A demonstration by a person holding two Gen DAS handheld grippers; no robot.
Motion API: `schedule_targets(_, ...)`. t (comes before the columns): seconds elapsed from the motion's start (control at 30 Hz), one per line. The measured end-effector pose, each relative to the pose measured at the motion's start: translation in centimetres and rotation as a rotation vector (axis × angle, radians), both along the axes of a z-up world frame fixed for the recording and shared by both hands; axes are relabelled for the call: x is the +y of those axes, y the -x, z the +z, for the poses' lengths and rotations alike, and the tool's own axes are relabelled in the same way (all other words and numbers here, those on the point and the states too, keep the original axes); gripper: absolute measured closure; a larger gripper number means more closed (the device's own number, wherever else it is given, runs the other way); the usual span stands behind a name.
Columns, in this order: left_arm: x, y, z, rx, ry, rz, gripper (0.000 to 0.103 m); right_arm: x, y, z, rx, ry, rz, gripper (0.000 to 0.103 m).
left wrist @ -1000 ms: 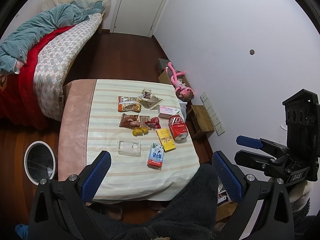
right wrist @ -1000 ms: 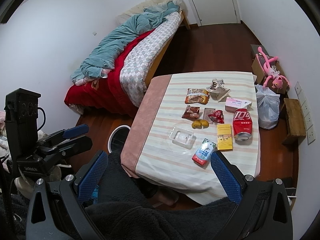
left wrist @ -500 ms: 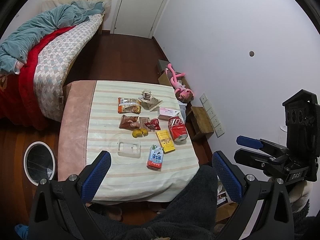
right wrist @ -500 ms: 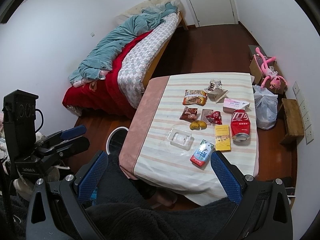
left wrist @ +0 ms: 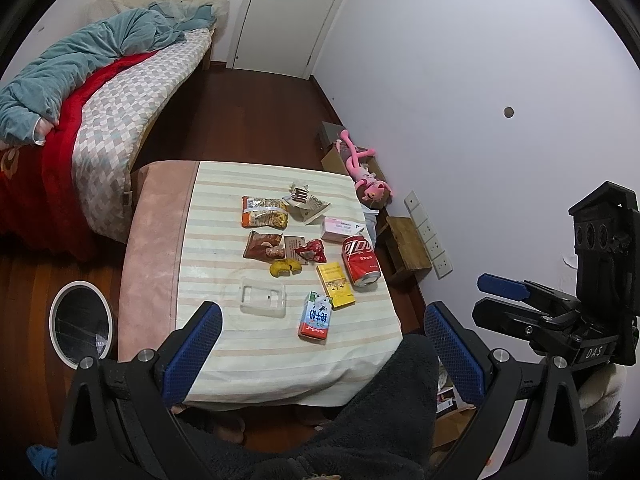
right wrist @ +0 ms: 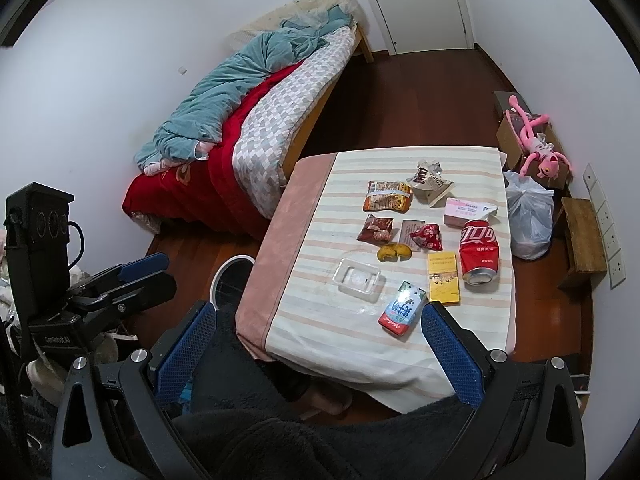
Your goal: Collect trash
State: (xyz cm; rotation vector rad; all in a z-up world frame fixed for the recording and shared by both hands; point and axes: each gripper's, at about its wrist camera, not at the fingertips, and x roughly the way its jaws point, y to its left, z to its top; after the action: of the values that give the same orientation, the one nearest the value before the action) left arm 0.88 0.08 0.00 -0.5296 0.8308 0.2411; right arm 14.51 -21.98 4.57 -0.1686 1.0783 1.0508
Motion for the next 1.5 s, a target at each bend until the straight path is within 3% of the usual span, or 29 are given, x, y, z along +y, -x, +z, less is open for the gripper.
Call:
schedule_targets(1.27, 0.3, 0.4, 0.0, 0.005, -0.005, 0.011, 0.0, 0.7, 0.2, -0.1, 0.014, 0.001, 0.006, 0.0)
schedule_targets(1.37, 0.6, -0.4, -0.9, 0.03, -0.052, 0.042, 0.0, 0.7, 0.2, -0.1, 0.013, 0.001, 0.002, 0.0)
schedule_targets(1.5, 2.1, -2.0, -5.4, 0.138, -0.234, 0.178, 0.0, 0.7, -0.7, -1.7, 0.01, 0.02, -0.056, 0.0)
